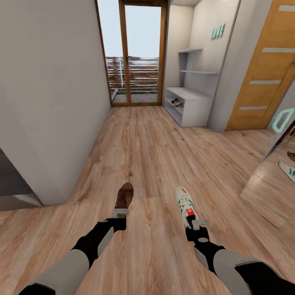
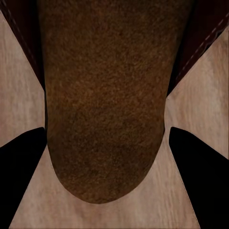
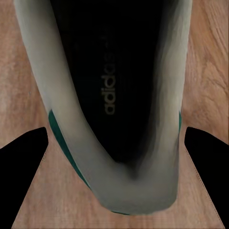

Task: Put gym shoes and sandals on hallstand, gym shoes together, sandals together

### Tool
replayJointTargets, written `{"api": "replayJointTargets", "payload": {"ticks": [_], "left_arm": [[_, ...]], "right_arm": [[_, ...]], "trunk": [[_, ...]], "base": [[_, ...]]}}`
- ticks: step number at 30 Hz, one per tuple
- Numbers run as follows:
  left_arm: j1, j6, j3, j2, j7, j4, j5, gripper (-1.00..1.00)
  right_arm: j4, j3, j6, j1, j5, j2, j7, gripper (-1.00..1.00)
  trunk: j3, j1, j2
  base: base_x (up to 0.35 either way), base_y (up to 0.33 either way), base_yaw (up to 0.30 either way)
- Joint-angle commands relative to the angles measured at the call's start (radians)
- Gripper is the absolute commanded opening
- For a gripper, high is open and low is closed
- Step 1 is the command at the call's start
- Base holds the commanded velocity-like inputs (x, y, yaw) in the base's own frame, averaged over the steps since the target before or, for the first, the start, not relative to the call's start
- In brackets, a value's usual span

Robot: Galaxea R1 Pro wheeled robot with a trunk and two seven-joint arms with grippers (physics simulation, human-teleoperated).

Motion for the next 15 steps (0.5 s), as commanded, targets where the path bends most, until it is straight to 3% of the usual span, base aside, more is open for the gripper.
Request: {"api": "replayJointTargets", "payload": {"ticks": [1,11,15], "left_arm": [[0.0,0.004,-0.006,0.001,0.005,-0.002,0.01,-1.0],[-0.001,0.004,-0.006,0.001,0.006,-0.002,0.01,-1.0],[0.0,0.004,-0.006,0.001,0.006,-0.002,0.01,-1.0]], "right_arm": [[0.005,0.007,-0.005,-0.002,0.003,0.001,-0.006,-1.0],[0.005,0.007,-0.002,-0.001,0.003,0.001,-0.007,-1.0],[0.004,0.007,0.077,0.0,0.003,0.001,-0.007,-1.0]], "trunk": [[-0.001,0.0,0.0],[-0.001,0.0,0.0],[-0.001,0.0,0.0]], "base": [[0.35,0.0,0.0],[0.35,0.0,0.0],[0.35,0.0,0.0]]}}
